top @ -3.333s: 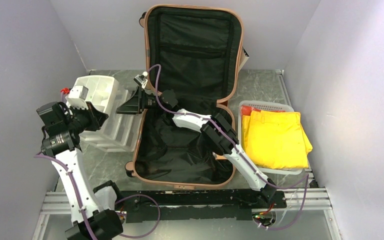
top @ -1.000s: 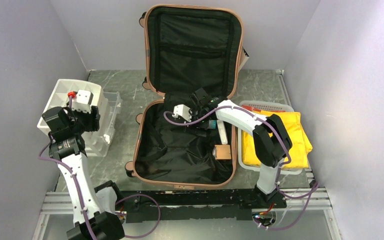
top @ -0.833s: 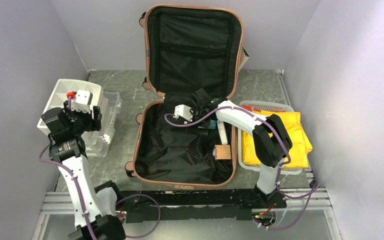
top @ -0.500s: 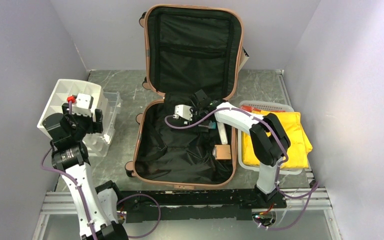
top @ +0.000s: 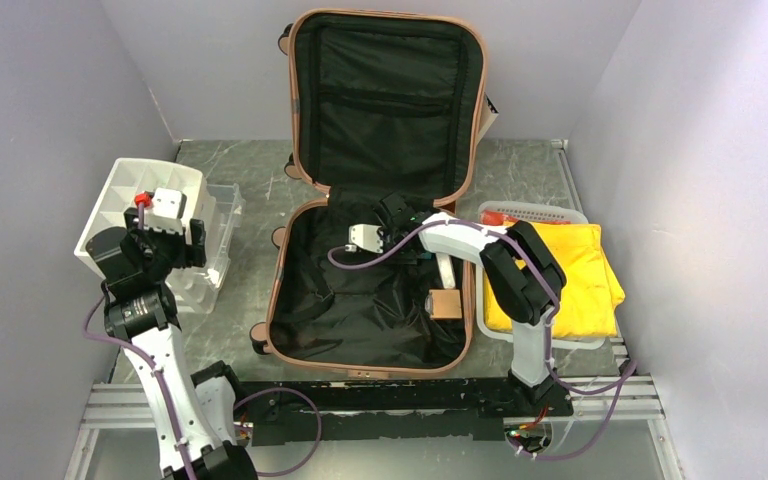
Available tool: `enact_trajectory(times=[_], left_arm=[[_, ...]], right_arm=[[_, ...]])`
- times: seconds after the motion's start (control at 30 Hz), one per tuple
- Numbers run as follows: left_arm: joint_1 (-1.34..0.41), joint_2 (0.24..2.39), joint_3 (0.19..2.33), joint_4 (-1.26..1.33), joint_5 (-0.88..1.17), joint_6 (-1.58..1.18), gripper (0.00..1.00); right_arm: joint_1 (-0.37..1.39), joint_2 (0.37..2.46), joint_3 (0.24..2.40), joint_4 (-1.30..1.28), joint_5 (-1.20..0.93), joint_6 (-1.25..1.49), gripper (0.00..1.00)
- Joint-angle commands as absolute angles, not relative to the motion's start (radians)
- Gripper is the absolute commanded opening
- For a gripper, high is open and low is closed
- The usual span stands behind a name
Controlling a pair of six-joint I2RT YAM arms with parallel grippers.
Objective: Open, take out, and arrange the luggage
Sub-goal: Pick up the personal item from the luggage.
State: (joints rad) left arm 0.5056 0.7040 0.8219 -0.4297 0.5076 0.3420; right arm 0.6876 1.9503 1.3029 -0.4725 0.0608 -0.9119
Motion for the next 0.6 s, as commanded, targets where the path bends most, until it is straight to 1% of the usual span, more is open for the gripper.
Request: enact_trajectory(times=[0.0, 0.03, 0.23, 0.33, 0.4, 0.5, 0.57], left_arm=[[0.518, 0.697, 0.813, -0.394, 0.515, 0.331, 0.78], [0.521, 0.698, 0.814, -0.394, 0.515, 0.331, 0.78], [0.543, 0.697, 0.812, -0.394, 0.524, 0.329, 0.78], [0.553, 0.695, 0.812, -0.394, 0.532, 0.327, 0.78], [0.557, 0.696, 0.813, -0.394, 0.535, 0.325, 0.78], [0.565, 0.689, 0.812, -0.394, 0.549, 0.325, 0.78], [0.570, 0.680, 0.811, -0.394, 0.578, 0.328, 0.79]], right_arm=[[0.691, 1.969, 1.340, -0.515, 0.057, -0.878, 0.30], [0.691, 1.953, 1.369, -0.538, 0.039, -0.862, 0.24], [0.709, 1.833, 1.527, -0.659, -0.050, -0.787, 0.23], [0.720, 1.806, 1.656, -0.712, -0.105, -0.719, 0.19], [0.722, 1.821, 1.765, -0.743, -0.170, -0.618, 0.11], [0.722, 1.883, 1.949, -0.770, -0.299, -0.457, 0.07], [0.722, 1.933, 2.065, -0.755, -0.400, -0.336, 0.06]])
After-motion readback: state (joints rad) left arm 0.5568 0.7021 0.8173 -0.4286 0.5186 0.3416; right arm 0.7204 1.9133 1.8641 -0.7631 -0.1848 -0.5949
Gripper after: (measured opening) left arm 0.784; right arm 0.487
